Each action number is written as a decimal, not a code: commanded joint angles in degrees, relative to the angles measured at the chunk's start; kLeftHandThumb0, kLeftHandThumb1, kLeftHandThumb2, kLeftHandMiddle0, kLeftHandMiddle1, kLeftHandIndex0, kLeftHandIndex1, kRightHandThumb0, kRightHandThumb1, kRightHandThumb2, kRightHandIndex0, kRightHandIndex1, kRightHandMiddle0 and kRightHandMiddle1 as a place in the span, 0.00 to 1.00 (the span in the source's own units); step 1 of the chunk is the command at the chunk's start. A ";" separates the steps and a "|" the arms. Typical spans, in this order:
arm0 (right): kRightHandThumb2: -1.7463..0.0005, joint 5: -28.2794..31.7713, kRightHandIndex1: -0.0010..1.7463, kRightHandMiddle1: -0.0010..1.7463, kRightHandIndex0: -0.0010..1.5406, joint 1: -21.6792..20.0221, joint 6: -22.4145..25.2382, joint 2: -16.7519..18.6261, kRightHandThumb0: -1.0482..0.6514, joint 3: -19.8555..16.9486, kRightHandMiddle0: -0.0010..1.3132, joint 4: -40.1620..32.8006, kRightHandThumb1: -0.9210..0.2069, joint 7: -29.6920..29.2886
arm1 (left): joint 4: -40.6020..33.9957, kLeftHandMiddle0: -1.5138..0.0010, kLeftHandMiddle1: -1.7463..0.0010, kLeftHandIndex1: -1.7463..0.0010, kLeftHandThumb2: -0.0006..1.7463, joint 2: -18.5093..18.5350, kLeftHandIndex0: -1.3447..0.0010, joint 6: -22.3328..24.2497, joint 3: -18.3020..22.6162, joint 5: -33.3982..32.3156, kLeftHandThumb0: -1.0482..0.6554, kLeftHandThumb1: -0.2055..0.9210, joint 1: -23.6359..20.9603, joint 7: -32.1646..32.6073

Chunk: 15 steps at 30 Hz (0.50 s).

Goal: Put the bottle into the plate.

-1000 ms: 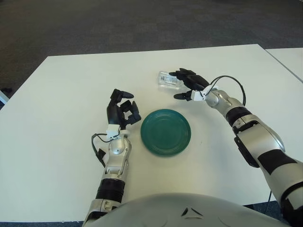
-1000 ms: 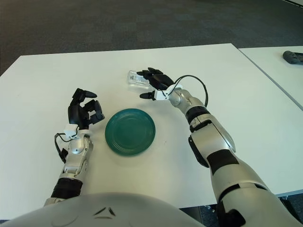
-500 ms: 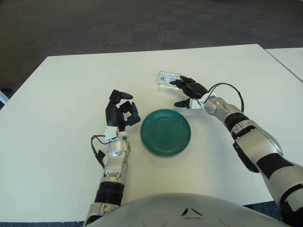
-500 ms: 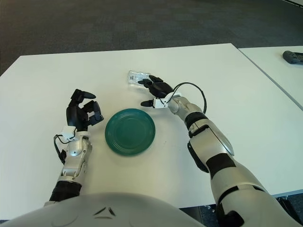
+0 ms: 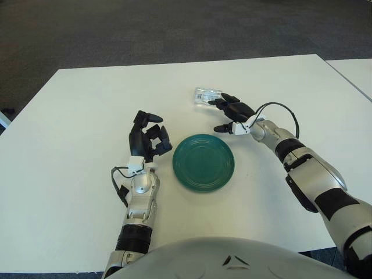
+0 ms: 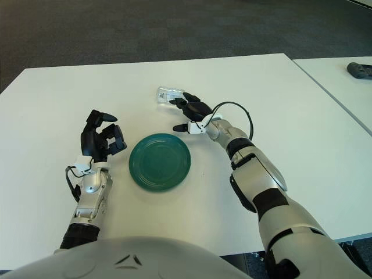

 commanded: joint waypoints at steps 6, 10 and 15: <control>0.65 -0.24 0.00 0.19 0.05 0.56 0.93 0.48 0.00 0.33 0.00 0.88 0.00 -0.15 | 0.25 0.13 0.00 0.00 0.78 -2.38 0.51 0.22 0.08 -0.22 0.32 0.42 -0.25 -0.10; 0.65 -0.09 0.00 0.19 0.05 0.47 0.69 0.44 0.00 0.26 0.00 0.89 0.00 0.22 | 0.67 0.13 0.00 0.00 0.79 -2.33 0.51 0.04 0.18 -0.12 0.32 0.41 -0.54 -0.04; 0.66 0.11 0.00 0.18 0.04 0.33 0.41 0.41 0.00 0.15 0.00 0.93 0.00 0.70 | 0.84 0.13 0.00 0.00 0.79 -2.32 0.51 0.14 0.21 -0.11 0.32 0.41 -0.78 -0.03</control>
